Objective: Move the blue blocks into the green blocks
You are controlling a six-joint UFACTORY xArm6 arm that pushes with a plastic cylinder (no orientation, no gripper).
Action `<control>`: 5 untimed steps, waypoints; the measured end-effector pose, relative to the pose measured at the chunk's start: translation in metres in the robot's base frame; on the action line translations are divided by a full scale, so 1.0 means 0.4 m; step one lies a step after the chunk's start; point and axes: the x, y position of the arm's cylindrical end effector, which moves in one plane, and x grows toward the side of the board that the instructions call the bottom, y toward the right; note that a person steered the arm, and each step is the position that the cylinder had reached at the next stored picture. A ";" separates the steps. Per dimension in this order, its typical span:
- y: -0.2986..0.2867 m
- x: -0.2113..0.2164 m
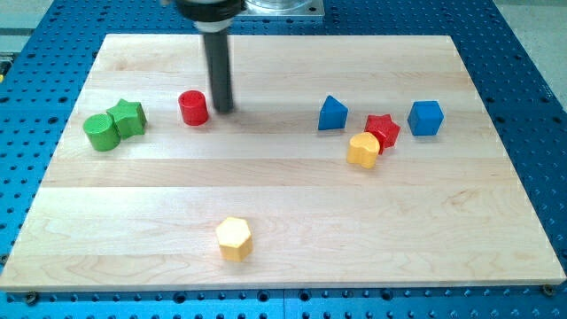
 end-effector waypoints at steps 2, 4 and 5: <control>0.078 -0.072; 0.511 -0.201; 0.732 -0.140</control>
